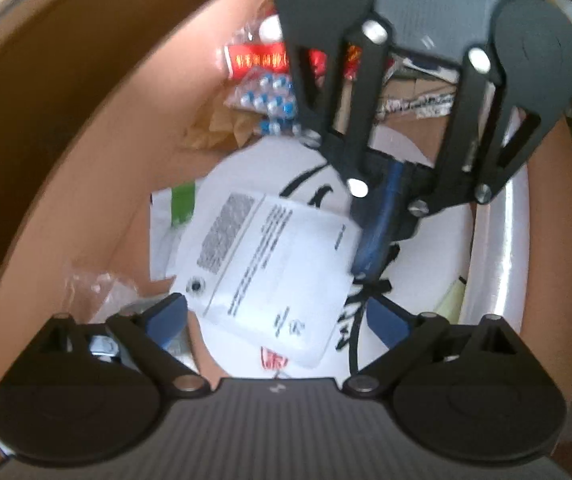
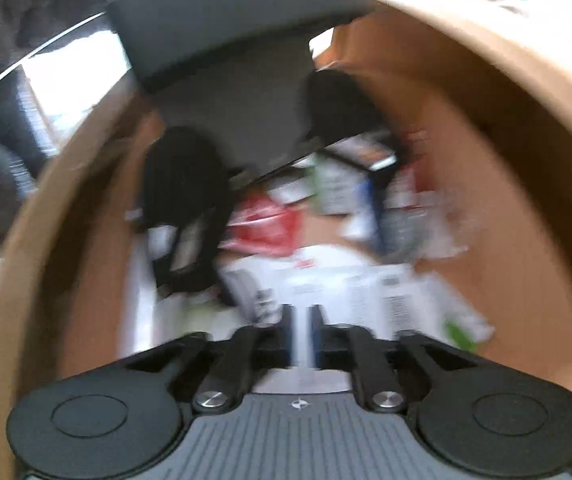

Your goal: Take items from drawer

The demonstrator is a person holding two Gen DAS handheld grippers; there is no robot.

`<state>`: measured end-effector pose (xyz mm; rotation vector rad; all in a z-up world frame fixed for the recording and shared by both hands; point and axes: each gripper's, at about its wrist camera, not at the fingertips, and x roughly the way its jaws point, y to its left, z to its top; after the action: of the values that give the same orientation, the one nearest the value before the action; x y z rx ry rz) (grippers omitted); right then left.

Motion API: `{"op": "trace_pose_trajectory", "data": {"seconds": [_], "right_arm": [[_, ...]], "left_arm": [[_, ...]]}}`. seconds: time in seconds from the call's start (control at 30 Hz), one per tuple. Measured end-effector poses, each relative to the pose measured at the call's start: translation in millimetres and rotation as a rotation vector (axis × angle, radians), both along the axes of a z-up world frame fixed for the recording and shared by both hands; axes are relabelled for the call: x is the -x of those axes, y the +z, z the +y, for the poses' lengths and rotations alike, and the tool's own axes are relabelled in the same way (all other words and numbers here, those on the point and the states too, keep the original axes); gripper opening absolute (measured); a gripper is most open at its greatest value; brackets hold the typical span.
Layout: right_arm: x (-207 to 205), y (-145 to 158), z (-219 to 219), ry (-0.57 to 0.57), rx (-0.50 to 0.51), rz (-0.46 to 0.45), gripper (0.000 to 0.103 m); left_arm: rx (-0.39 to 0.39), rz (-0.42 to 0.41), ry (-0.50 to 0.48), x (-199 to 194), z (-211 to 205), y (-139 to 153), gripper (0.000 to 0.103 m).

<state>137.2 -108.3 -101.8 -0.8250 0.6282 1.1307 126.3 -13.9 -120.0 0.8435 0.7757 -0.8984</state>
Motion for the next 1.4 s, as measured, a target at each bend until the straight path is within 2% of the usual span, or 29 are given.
{"op": "trace_pose_trajectory", "data": {"seconds": [0.07, 0.13, 0.27, 0.3, 0.4, 0.43, 0.47, 0.5, 0.53, 0.57, 0.67, 0.77, 0.83, 0.97, 1.0, 1.07, 1.17, 1.23, 1.3, 1.37, 1.4], "right_arm": [[-3.5, 3.1, -5.4, -0.019, -0.019, -0.008, 0.065], [-5.3, 4.9, -9.4, -0.038, -0.044, -0.005, 0.065], [-9.4, 1.3, -8.6, -0.049, -0.038, 0.018, 0.067], [-10.7, -0.6, -8.5, -0.052, -0.039, 0.03, 0.067], [-14.9, -6.7, -8.4, -0.057, -0.023, 0.057, 0.069], [-15.6, -8.6, -8.4, -0.057, -0.016, 0.056, 0.069], [-16.5, -9.8, -7.3, -0.057, -0.007, 0.055, 0.069], [-17.0, -11.2, -7.5, -0.056, 0.003, 0.057, 0.07], [-17.6, -12.7, -7.9, -0.055, 0.011, 0.059, 0.07], [-18.6, -14.1, -9.1, -0.057, 0.015, 0.056, 0.07], [-20.7, -20.3, -14.5, -0.059, 0.05, 0.015, 0.081], [-23.4, -29.2, -20.4, -0.071, 0.078, -0.009, 0.084], [-26.3, -35.2, -22.8, -0.081, 0.081, -0.013, 0.088], [-29.9, -39.9, -23.8, -0.095, 0.062, -0.037, 0.103], [-30.8, -41.2, -23.6, -0.1, 0.06, -0.035, 0.103], [-33.8, -43.0, -25.4, -0.122, 0.027, 0.006, 0.103], [-43.8, -46.4, -29.7, -0.172, -0.03, 0.114, 0.103], [-46.7, -47.2, -31.4, -0.19, -0.05, 0.138, 0.103], [-45.6, -47.2, -30.2, -0.204, -0.047, 0.139, 0.103], [-45.6, -46.0, -26.4, -0.208, -0.03, 0.151, 0.103], [-45.4, -45.2, -24.4, -0.197, -0.018, 0.16, 0.103]], "left_arm": [[0.02, 0.02, 0.021, -2.6, -1.9, -2.7, 0.098], [0.033, 0.069, 0.059, -8.4, -1.0, -5.3, 0.099], [0.048, 0.25, 0.19, -31.5, 4.1, -4.8, 0.094], [0.042, 0.252, 0.187, -31.8, 3.7, -3.8, 0.094], [0.043, 0.254, 0.161, -28.3, 1.7, 1.2, 0.082], [0.048, 0.251, 0.144, -26.2, 1.2, 3.5, 0.069], [0.057, 0.247, 0.124, -24.0, 0.6, 6.0, 0.05], [0.063, 0.244, 0.11, -22.4, -0.1, 8.0, 0.041], [0.066, 0.243, 0.096, -21.1, -0.8, 9.6, 0.024], [0.064, 0.243, 0.08, -19.9, -1.3, 10.3, 0.014], [0.048, 0.219, 0.018, -10.8, -1.9, 11.4, 0.012], [0.033, 0.215, -0.031, -2.4, -2.4, 13.2, 0.004], [0.032, 0.199, -0.055, 2.3, -2.1, 15.1, 0.004], [0.043, 0.188, -0.09, 3.1, -0.3, 16.9, 0.004], [0.047, 0.182, -0.099, 3.0, 0.1, 17.9, 0.004], [0.054, 0.178, -0.109, 5.9, 1.4, 20.2, 0.004], [0.056, 0.177, -0.105, 4.7, 1.5, 22.3, 0.008], [0.058, 0.168, -0.094, 0.9, -2.3, 22.0, 0.011], [0.057, 0.152, -0.082, 0.0, -2.5, 22.6, 0.022], [0.054, 0.133, -0.06, -2.4, -3.3, 22.7, 0.049], [0.054, 0.128, -0.046, -6.3, -4.7, 20.3, 0.055]]}}
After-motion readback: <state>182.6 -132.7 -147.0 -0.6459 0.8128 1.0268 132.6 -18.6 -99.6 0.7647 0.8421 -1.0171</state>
